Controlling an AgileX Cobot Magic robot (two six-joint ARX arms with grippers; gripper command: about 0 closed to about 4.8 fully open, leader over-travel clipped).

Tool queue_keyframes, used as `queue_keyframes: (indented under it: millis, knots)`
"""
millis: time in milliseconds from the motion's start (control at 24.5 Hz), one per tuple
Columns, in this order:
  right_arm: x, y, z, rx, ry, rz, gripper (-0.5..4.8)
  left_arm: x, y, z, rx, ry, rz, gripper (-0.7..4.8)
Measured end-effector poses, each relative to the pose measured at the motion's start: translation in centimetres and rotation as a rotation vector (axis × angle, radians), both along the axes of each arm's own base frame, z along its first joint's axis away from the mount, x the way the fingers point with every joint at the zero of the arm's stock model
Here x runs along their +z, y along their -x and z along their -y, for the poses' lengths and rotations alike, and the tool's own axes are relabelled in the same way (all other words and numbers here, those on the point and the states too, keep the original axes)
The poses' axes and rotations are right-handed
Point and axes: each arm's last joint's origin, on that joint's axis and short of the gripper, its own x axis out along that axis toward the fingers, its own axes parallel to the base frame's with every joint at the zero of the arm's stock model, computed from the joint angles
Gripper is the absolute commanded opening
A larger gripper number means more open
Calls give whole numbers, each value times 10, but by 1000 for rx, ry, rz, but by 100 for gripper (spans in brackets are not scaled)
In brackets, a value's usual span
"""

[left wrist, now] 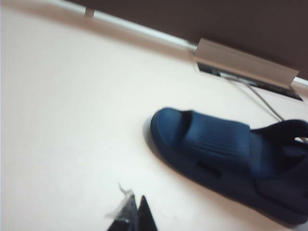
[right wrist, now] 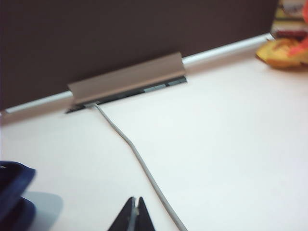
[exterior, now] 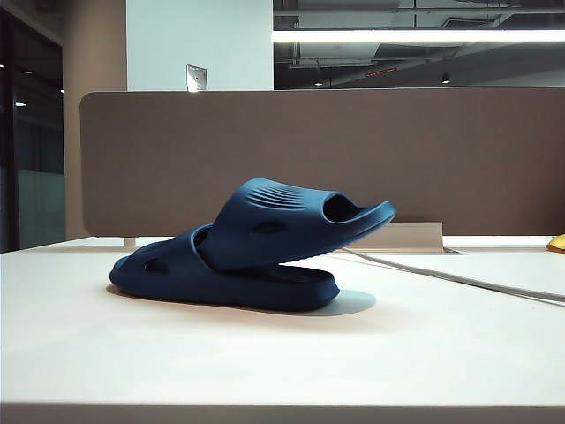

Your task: Interlock the pair of blue slippers on the table with their fronts facing up.

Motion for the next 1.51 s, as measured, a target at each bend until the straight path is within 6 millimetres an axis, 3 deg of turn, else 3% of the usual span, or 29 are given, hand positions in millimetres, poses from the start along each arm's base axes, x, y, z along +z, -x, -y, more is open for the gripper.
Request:
queue_keyframes:
  millis: [367,530,734,1182,1304,1508]
  knots:
    - [-29,-7,1,-27,0,-71,-6,-35,-6,1,-23,29,29,-4]
    - [-31,-7,2,-49,2,-78,-6,-53,-6,1,-21,28,5,-4]
    - [-42,-8,2,-62,2,-122,-6,-52,-6,1,-30,-12,24,-4]
    - [-42,-9,3,-68,106,-124,-6,-58,-5,1,-76,-206,-1,-3]
    - [-42,-9,3,-66,129,-124,24,-59,-5,1,-83,-234,-7,-3]
    - [-42,-9,3,-65,132,-124,22,-61,-4,1,-90,-250,-26,-3]
